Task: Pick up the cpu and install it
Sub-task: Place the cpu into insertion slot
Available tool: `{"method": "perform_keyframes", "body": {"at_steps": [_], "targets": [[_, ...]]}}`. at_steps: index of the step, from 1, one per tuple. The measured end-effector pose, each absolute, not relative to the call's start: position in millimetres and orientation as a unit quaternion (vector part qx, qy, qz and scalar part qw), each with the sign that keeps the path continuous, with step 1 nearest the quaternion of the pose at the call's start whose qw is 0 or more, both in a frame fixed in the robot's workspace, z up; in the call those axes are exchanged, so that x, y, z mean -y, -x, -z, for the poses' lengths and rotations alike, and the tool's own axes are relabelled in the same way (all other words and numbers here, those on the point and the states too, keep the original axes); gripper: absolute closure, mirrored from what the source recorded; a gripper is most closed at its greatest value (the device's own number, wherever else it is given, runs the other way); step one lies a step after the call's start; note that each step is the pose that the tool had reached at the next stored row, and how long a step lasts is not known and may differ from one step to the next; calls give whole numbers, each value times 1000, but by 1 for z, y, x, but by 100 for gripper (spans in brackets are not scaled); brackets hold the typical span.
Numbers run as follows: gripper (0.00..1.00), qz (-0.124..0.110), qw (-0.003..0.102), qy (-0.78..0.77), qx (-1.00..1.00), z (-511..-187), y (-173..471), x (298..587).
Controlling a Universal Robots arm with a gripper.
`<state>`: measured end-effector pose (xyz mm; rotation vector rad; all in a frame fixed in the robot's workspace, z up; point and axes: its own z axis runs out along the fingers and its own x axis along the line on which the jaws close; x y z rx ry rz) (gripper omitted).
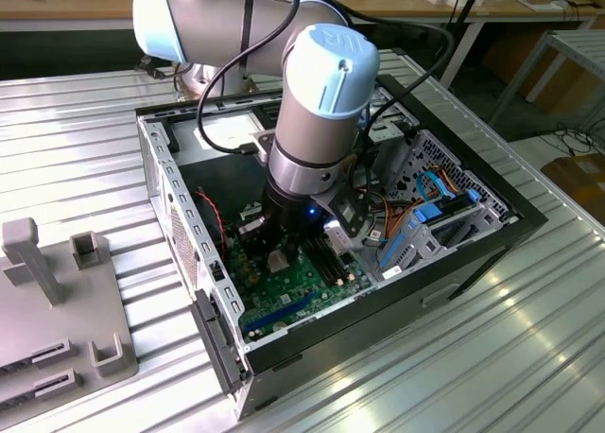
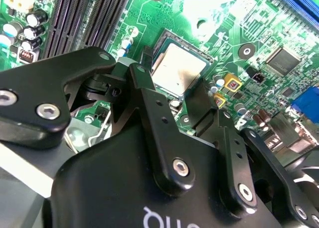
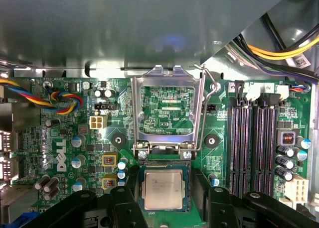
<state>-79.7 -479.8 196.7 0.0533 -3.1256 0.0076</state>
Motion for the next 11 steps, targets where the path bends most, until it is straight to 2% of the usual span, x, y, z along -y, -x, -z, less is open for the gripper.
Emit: {"method": "perform_keyframes", "body": {"at_steps": [11], "targets": [[47, -2, 8, -15, 1000, -197, 77, 478]]}}
